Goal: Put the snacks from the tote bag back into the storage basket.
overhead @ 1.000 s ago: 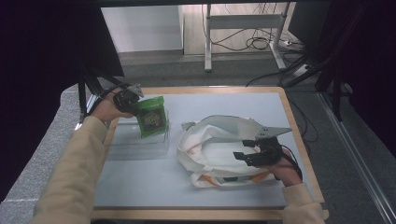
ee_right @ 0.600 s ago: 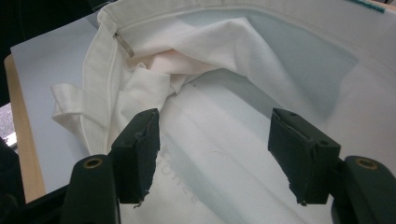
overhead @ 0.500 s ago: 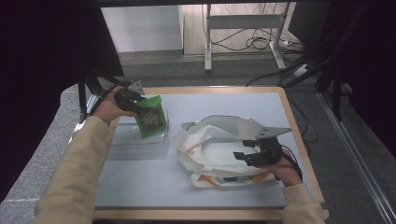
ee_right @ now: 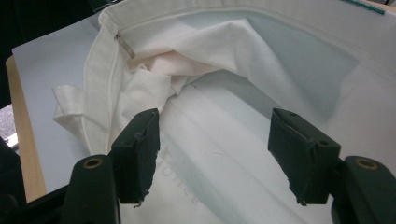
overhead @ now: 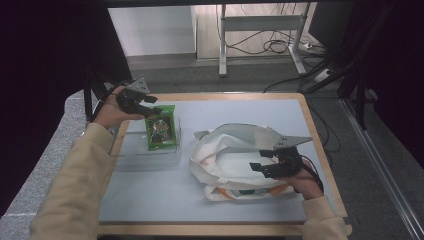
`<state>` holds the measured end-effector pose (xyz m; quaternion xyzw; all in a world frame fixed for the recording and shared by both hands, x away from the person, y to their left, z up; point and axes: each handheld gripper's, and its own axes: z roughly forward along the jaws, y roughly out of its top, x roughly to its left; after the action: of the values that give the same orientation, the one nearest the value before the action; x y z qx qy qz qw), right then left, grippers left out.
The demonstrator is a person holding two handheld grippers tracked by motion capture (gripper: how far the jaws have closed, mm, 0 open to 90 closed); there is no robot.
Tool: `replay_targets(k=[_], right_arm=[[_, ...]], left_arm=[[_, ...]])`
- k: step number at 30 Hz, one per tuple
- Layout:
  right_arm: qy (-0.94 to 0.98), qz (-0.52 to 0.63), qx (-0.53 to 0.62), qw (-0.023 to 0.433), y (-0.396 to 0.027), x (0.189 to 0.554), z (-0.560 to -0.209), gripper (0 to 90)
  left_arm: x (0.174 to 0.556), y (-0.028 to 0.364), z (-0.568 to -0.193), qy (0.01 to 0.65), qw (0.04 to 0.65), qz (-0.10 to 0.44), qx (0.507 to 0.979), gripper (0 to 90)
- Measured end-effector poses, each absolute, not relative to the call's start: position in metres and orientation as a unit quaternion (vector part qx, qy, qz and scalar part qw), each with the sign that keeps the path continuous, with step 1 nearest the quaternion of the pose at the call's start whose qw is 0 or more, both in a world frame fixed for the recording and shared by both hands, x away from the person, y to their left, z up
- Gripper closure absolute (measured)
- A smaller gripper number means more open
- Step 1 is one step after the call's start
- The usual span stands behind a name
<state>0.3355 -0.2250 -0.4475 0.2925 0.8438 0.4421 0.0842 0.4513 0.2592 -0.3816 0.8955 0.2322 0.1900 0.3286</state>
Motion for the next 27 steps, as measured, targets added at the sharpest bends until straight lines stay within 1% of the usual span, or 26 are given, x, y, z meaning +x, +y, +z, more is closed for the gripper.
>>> replay_targets(k=[16, 21, 27], right_arm=[[0.845, 0.444, 0.287, 0.079, -0.222, 0.339, -0.449, 34.0], [0.845, 0.444, 0.288, 0.080, -0.221, 0.337, -0.448, 34.0], [0.842, 0.449, 0.287, 0.086, -0.220, 0.335, -0.443, 34.0]], left_arm=[[0.424, 0.245, -0.389, 0.260, 0.360, 0.148, 0.884, 43.7], [0.408, 0.238, -0.393, 0.264, 0.374, 0.138, 0.878, 41.2], [0.383, 0.229, -0.399, 0.273, 0.395, 0.126, 0.868, 40.3]])
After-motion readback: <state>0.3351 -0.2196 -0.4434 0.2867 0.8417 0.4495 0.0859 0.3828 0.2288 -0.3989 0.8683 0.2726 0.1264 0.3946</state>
